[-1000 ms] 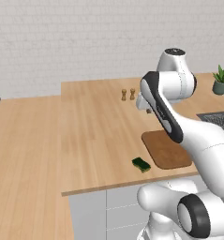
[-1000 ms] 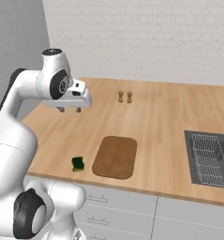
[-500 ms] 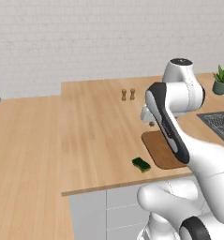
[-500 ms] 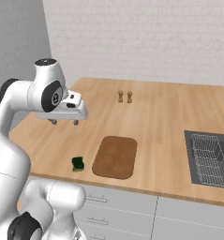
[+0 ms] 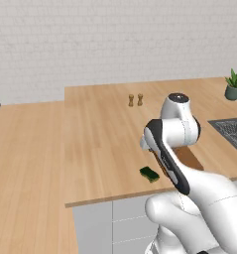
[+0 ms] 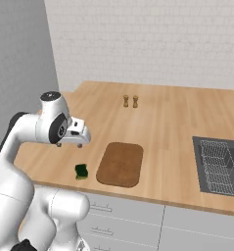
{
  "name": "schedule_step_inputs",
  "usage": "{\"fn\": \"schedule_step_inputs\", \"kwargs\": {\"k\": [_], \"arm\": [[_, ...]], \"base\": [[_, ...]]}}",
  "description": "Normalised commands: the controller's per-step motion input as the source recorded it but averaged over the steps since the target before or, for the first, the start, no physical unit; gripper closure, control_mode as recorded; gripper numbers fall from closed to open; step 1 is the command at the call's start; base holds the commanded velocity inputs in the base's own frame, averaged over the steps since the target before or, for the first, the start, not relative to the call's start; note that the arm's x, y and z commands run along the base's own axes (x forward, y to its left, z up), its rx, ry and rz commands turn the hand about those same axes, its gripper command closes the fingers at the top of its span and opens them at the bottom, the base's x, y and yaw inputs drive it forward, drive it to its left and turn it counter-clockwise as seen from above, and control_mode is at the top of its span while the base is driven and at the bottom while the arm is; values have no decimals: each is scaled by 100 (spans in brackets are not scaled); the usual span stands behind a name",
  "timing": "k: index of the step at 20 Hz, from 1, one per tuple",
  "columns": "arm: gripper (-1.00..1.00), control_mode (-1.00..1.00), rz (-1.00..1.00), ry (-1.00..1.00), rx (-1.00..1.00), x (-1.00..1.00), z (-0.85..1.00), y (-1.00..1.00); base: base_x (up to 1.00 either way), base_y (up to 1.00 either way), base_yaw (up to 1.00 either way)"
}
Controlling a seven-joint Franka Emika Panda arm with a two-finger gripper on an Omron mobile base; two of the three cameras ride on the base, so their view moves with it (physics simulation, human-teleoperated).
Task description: Pick up the sponge from the counter and clean the cutting board by briefly scrubbing or pressing down on the cutting board. Once finished, release the sponge.
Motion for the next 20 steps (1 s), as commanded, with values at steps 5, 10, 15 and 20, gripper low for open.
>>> {"fn": "schedule_step_inputs", "kwargs": {"k": [5,10,15,20], "arm": [[-100,-100,0,16,-1,48,-57,0],[-100,-100,0,11,-9,30,-66,10],[-100,-100,2,2,-7,10,-49,0],[-100,-100,11,0,0,-2,-31,0]], "base": [[0,0,0],[0,0,0],[0,0,0],[0,0,0]]}}
